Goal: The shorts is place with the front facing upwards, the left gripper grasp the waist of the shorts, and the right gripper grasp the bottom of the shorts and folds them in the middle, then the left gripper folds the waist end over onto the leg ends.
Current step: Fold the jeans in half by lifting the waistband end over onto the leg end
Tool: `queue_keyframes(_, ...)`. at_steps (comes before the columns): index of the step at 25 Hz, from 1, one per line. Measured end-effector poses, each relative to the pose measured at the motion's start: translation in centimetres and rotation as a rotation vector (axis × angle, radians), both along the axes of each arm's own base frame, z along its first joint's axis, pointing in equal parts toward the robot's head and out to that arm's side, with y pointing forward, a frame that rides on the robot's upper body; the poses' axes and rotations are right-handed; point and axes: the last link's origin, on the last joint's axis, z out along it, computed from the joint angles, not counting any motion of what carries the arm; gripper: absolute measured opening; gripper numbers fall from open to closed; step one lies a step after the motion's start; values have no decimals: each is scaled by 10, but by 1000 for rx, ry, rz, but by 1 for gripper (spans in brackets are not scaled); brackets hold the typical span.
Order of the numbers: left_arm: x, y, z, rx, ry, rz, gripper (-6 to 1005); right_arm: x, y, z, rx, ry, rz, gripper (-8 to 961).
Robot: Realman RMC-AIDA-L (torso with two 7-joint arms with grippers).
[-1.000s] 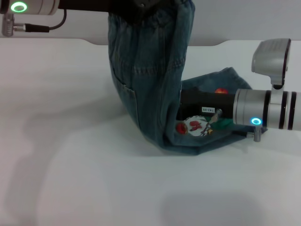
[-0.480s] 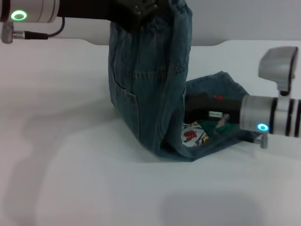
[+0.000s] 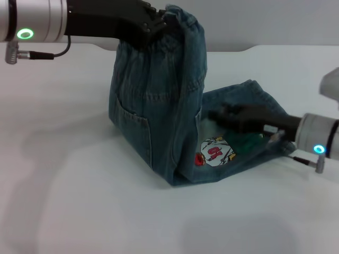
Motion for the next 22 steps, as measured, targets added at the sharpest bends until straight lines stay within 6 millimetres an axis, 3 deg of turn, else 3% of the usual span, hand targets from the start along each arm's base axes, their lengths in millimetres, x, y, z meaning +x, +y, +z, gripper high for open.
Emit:
queue_keyframes(9, 4, 2, -8, -2, -1, -10, 84, 29, -3, 60, 321, 144, -85, 494)
queue_keyframes(13, 16, 6, -25, -22, -1, -32, 85, 51, -17, 91, 448, 179, -133, 494)
queue_keyframes(15, 16, 6, -25, -22, -1, -32, 86, 58, -23, 99, 482, 189, -144, 494)
queue_keyframes(17, 26, 10, -48, -40, 1, -47, 86, 65, -28, 104, 505, 192, -157, 494)
queue_keyframes(22, 38, 11, -64, -57, 9, -80, 88, 72, -34, 108, 523, 187, -174, 494)
